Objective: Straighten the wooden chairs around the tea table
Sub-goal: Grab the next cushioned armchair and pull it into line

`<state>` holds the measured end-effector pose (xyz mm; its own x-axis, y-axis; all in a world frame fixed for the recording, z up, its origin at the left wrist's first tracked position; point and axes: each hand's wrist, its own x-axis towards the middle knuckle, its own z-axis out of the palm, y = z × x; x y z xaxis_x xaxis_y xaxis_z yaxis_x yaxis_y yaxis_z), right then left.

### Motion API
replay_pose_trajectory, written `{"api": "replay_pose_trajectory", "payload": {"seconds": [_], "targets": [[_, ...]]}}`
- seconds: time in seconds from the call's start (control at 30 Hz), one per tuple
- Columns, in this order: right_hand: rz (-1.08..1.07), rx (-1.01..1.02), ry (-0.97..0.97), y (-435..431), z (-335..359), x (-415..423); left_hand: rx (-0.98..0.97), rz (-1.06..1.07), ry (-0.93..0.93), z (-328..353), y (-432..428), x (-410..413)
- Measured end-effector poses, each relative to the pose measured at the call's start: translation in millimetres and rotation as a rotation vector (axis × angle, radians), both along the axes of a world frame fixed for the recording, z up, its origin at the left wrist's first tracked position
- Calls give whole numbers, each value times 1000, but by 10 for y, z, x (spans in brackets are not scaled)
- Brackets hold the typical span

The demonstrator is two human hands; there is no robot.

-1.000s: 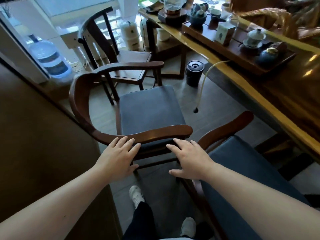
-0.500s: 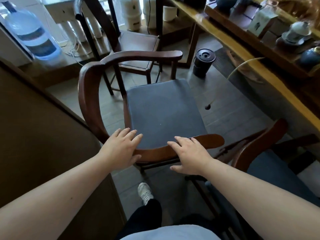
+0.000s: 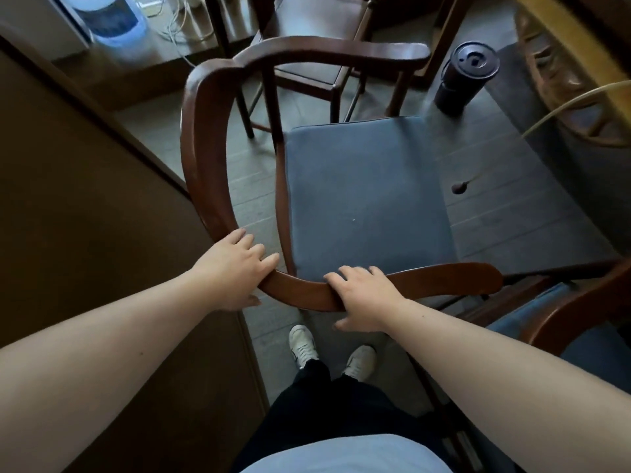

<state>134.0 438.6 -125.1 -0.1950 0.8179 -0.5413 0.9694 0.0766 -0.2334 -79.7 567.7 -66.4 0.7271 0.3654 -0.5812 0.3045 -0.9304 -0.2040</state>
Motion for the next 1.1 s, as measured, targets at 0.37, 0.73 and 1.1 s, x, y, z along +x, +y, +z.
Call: {"api": "replay_pose_trajectory", "payload": {"seconds": [0.37, 0.73, 1.1], "targets": [[153, -29, -5, 175, 45, 182, 13, -32, 14, -85, -20, 215], [189, -184, -184, -448, 141, 1228, -95, -119, -165, -217, -940, 1075], [74, -230, -168, -732, 130, 1455, -104, -142, -61, 3, -1075, 1248]]}}
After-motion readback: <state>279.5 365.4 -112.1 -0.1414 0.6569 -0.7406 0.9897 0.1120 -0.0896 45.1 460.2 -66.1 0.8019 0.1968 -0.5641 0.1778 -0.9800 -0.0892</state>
